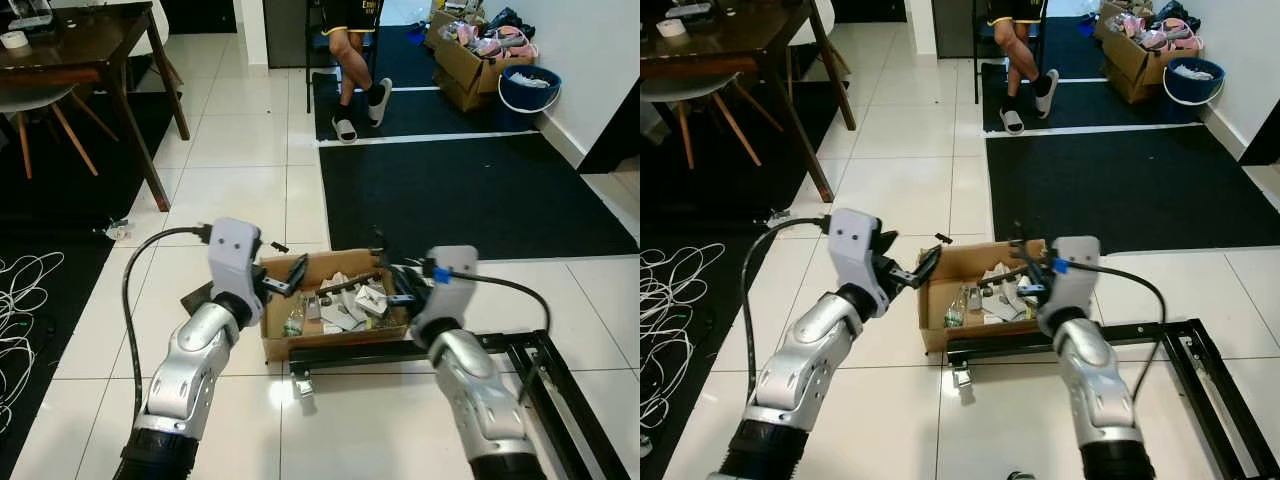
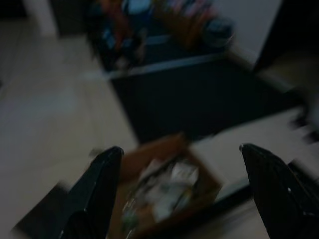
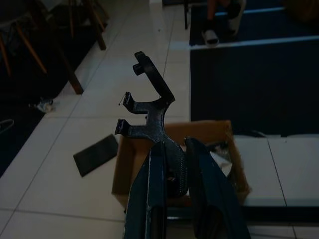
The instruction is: Picking trash to rubbish bin
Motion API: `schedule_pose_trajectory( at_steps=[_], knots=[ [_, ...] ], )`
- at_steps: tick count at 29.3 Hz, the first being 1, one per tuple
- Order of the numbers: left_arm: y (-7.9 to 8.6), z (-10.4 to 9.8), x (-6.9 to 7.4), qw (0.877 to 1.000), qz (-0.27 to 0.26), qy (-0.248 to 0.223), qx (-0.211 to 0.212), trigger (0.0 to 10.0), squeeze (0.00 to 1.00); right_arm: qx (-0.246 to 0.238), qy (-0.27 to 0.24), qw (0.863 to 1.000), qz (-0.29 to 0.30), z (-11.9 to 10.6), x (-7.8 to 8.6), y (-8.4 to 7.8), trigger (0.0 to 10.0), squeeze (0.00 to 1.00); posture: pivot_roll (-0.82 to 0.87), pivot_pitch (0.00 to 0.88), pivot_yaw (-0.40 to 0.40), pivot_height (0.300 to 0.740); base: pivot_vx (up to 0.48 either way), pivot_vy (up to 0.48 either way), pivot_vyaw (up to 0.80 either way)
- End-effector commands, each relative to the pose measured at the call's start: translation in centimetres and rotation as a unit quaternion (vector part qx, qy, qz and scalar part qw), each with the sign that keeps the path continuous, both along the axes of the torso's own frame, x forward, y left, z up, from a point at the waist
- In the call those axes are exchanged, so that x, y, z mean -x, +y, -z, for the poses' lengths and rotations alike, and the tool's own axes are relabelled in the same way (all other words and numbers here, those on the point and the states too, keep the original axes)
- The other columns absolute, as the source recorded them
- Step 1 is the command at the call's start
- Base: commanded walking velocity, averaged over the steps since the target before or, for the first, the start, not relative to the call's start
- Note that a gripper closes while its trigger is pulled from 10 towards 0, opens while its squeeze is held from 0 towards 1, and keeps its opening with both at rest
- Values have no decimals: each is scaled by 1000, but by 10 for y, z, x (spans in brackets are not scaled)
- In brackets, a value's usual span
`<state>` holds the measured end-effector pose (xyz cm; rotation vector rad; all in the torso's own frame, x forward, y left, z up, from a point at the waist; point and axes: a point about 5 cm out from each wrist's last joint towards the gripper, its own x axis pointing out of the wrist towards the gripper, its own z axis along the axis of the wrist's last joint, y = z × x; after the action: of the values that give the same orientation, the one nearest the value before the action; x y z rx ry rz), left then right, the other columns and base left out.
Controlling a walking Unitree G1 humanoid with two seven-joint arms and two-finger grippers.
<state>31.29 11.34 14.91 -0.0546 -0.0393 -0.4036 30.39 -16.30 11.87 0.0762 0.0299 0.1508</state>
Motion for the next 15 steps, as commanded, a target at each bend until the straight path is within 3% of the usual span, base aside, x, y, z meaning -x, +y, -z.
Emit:
schedule_pose_trajectory(
  at_steps=[1,5,10,15],
  knots=[
    [10,19,1,999,-34,32,-28,10000,0,1,13,1000,-9,9,4,4,10000,0,14,166,44,740,0,0,0],
    [19,27,1,997,-57,46,-35,10000,0,13,13,1000,-16,12,6,9,10000,0,2,168,34,740,0,0,0],
    [19,27,2,997,-57,44,-12,10000,0,7,2,1000,-16,12,7,11,10000,0,-4,170,23,740,0,0,0],
    [25,28,4,998,-58,32,-8,10000,0,3,-4,1000,16,16,9,-3,10000,0,-10,173,12,740,0,0,0]
  ],
)
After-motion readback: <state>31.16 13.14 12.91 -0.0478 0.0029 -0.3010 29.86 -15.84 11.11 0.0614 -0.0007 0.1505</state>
